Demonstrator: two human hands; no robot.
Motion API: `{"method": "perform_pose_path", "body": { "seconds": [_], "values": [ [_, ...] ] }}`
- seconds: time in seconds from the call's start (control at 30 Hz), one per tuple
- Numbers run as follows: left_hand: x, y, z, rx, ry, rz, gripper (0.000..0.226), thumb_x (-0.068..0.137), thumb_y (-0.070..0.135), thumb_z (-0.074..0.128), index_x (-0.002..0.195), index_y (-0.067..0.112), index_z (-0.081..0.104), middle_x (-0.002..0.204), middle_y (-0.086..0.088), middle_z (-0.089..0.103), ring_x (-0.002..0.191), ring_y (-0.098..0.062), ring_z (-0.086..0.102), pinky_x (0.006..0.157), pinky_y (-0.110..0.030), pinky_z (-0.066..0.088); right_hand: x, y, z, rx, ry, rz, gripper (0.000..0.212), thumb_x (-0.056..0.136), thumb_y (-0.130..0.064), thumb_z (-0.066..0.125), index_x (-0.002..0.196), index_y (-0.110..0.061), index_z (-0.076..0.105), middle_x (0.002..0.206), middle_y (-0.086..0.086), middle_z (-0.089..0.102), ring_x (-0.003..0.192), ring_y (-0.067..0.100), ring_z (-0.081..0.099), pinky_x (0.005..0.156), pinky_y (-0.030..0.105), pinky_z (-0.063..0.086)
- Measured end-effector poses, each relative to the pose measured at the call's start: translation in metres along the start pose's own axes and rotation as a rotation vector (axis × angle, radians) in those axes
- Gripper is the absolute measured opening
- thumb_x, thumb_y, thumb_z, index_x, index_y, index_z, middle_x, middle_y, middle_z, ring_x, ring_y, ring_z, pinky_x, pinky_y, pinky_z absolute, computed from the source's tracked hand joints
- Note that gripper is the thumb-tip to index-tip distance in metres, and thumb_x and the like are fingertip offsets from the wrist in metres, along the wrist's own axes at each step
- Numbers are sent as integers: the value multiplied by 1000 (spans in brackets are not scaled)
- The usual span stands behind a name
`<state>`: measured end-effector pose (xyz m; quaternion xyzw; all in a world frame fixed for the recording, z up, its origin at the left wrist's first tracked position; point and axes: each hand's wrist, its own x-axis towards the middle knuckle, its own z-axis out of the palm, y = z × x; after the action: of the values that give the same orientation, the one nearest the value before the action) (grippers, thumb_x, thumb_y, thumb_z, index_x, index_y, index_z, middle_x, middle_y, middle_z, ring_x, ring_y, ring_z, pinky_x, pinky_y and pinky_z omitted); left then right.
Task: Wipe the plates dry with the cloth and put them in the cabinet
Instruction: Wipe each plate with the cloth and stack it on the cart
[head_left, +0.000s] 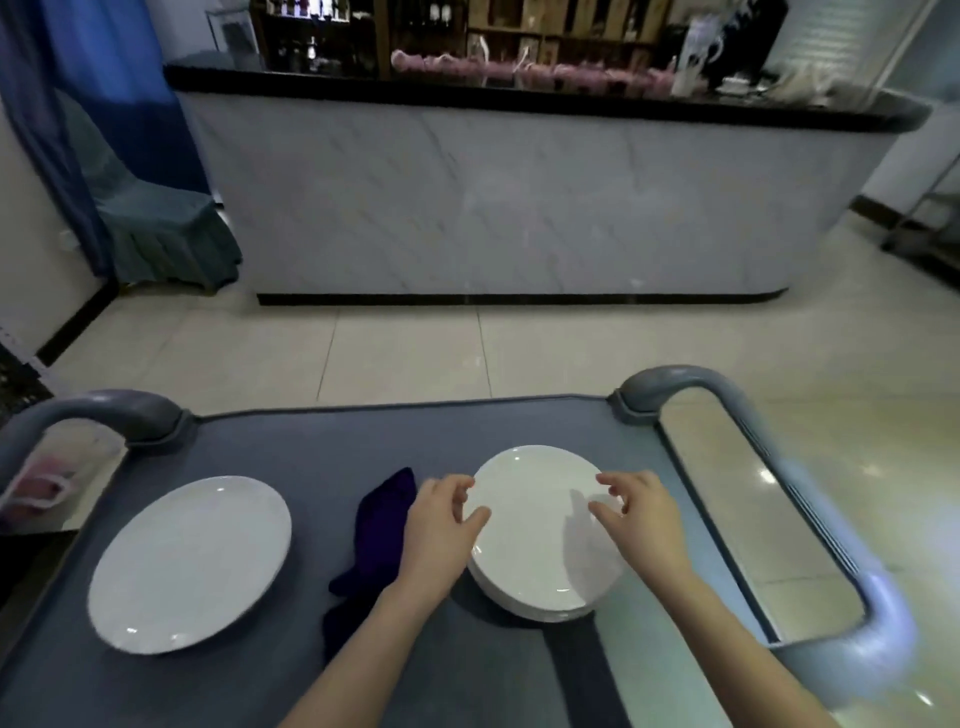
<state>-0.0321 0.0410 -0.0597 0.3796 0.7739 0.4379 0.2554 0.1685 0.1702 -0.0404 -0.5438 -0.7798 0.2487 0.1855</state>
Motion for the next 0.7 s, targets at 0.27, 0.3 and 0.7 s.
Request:
{"method": "perform_pose_path", "body": {
  "seconds": [0.27,0.3,0.7],
  "values": [
    [-2,-7,13,119,-50,-66,48,86,13,70,131,20,55,111,4,44,89,-4,54,81,-18,40,-3,26,0,50,-108,126,52,81,-12,79,131,-8,62,113,6,53,113,27,55,88,23,38],
    [-2,-7,13,121,-49,-75,47,86,12,69,130,20,56,111,4,45,88,-4,54,80,-18,41,-3,27,0,57,-107,134,53,81,-12,79,131,-8,61,111,5,53,113,27,55,89,24,39],
    [-5,-7,9,-9,50,-116,39,81,4,70,114,24,63,100,4,65,85,-8,63,80,-28,55,4,24,2,252,-72,257,42,79,-8,77,121,-12,69,98,5,68,88,23,62,76,31,46]
  ]
}}
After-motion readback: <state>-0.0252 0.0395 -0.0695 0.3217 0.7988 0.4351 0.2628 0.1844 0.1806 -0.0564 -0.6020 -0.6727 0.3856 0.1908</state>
